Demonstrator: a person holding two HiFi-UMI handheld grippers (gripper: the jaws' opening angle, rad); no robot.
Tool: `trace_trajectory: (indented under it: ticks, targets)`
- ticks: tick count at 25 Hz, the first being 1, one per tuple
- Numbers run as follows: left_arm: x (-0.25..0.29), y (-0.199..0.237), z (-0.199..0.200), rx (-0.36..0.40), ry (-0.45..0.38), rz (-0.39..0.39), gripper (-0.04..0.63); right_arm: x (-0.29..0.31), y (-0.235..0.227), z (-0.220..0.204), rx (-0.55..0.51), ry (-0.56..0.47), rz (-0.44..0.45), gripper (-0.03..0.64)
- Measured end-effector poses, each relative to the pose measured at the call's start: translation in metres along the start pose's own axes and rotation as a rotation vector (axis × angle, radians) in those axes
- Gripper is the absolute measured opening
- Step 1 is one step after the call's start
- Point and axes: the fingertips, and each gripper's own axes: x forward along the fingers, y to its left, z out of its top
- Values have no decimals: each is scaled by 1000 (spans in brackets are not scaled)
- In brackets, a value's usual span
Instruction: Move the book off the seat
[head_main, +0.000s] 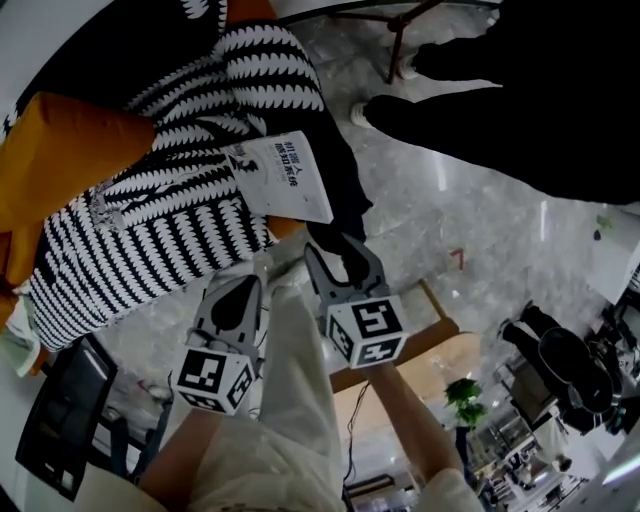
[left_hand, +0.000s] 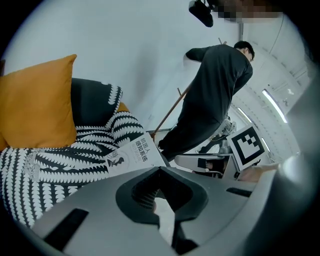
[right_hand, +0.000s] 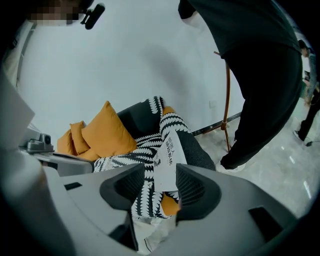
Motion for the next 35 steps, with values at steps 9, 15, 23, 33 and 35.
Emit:
trace_trajectory:
  ticks: [9,15,23,33,35]
  targets:
    - [1,3,2,5,15,0,8,14,-5,-1,-10,25,20,254]
    - [3,3,4,2,19,-6,8,26,-7,2,-16,36,31,276]
    - [14,5,-1,-5,32,-5,8,45,-21,-1,-30,53,46,296]
    - [15,12,9,-6,26,-2,8,65,-26,8,-78,72,49,301]
    - [18,14,10,-10,25,-1,8,74,-27,5,-80,89,61,301]
